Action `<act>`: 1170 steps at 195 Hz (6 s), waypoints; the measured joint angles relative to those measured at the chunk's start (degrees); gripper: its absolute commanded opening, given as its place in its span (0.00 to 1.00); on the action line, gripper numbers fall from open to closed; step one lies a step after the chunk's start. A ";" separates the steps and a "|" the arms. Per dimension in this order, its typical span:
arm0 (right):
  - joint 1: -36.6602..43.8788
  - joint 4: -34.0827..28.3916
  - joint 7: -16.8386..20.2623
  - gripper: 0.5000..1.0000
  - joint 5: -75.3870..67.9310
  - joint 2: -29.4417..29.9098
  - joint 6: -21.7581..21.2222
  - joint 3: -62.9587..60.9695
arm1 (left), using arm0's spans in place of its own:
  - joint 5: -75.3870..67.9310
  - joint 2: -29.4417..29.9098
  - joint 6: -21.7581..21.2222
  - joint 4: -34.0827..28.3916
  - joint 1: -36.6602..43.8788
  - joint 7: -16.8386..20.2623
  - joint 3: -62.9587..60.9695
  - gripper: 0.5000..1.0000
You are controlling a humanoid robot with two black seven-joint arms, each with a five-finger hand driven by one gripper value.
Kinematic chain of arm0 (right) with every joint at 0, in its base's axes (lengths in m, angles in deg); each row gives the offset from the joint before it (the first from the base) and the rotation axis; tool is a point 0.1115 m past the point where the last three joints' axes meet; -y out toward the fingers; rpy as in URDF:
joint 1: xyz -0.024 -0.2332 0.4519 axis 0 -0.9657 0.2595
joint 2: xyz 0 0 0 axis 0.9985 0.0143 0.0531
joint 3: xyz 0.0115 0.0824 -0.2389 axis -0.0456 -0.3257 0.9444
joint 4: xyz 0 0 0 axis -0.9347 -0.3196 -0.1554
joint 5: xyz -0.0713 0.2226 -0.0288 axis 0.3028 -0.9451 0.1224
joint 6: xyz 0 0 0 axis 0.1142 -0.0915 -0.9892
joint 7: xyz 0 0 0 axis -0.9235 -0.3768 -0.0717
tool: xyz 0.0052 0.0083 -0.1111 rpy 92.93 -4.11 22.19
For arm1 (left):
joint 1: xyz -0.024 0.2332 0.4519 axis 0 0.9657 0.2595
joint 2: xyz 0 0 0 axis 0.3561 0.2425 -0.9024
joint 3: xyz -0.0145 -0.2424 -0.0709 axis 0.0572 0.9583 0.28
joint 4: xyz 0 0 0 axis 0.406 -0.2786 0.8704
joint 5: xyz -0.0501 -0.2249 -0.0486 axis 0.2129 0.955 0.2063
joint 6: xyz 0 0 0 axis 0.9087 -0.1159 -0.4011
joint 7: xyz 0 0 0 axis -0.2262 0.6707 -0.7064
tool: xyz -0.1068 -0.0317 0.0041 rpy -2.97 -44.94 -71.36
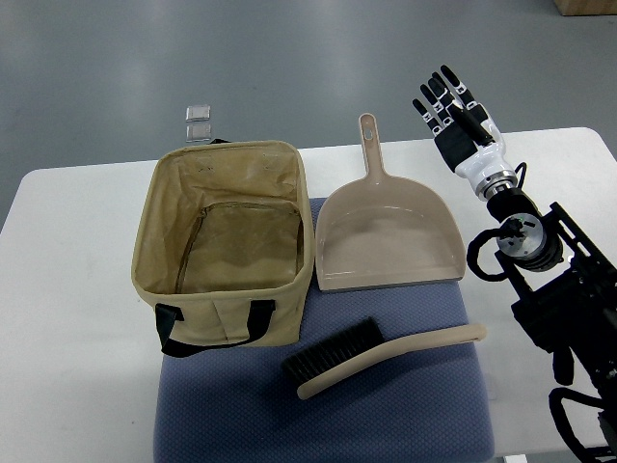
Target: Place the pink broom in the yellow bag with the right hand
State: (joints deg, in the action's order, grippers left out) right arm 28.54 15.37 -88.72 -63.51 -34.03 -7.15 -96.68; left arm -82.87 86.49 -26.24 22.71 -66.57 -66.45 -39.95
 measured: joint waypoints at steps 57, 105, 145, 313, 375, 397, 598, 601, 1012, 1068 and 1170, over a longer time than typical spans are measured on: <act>0.28 0.00 -0.06 0.86 0.20 0.00 0.05 0.65 | 0.01 0.00 -0.46 0.20 0.58 0.59 -0.20 1.00; 0.19 0.00 -0.13 0.86 0.04 0.00 0.08 0.20 | 0.02 0.00 0.03 0.15 0.66 0.37 -0.29 1.00; -0.05 -0.07 -0.19 0.86 -0.04 0.00 -0.50 0.15 | 0.07 0.00 0.04 0.03 0.63 0.36 -0.31 1.00; 18.54 -16.21 12.42 0.86 20.67 -35.78 -11.25 37.35 | 0.05 0.00 -0.45 4.35 0.76 -0.01 -0.45 1.00; 37.50 -28.23 25.44 0.86 19.64 -51.52 -19.55 47.67 | 0.08 0.00 0.14 4.31 0.68 -0.01 -0.46 1.00; 38.75 -33.21 28.91 0.86 17.36 -54.81 -21.79 47.73 | 0.08 0.00 0.17 4.31 0.68 -0.01 -0.40 1.00; 11.70 -42.13 25.92 0.74 21.93 -53.14 -17.36 47.82 | 0.08 0.00 -0.09 3.61 0.33 -0.01 -0.12 1.00; 11.41 -42.15 25.93 0.74 22.18 -53.12 -17.31 47.84 | 0.08 0.00 -0.10 3.60 0.33 -0.01 -0.11 1.00; 17.12 -40.87 19.98 0.86 52.61 -50.29 -23.97 40.57 | 0.08 0.00 0.15 3.53 0.33 -0.02 -0.13 1.00; 7.38 -43.46 19.92 0.86 49.33 -47.28 -23.97 39.75 | 0.08 0.00 0.15 3.40 0.33 0.00 0.04 1.00; -0.83 -45.44 20.89 0.86 49.62 -44.55 -23.97 39.31 | 0.08 0.00 -0.13 3.44 0.33 -0.07 -0.11 1.00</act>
State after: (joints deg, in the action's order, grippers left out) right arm 27.70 -30.07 -67.83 -13.89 -78.58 -31.12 -57.37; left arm -82.79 86.49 -26.36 26.15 -66.24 -66.52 -40.06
